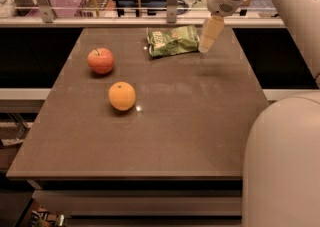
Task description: Pick green jalapeno chip bag
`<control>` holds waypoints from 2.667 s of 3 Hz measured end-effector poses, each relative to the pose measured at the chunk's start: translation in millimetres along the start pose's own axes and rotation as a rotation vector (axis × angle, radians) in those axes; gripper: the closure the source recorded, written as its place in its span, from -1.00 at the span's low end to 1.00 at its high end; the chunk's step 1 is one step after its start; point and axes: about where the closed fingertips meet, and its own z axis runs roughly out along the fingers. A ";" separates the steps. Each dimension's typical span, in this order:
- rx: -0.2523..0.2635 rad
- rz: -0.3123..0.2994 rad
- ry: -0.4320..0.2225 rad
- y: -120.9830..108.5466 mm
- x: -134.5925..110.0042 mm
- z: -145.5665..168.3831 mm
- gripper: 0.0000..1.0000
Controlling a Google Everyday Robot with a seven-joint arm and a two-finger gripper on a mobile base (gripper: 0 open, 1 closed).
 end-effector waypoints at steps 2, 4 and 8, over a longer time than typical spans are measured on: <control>-0.065 -0.055 -0.084 -8.6 -26.4 42.4 -1.00; -0.129 -0.077 -0.136 -7.3 -39.3 89.3 -1.00; -0.130 -0.095 -0.016 -17.0 -30.0 124.4 -0.19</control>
Offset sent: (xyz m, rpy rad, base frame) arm 0.0575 0.0508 -0.0257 0.0991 0.0476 0.1709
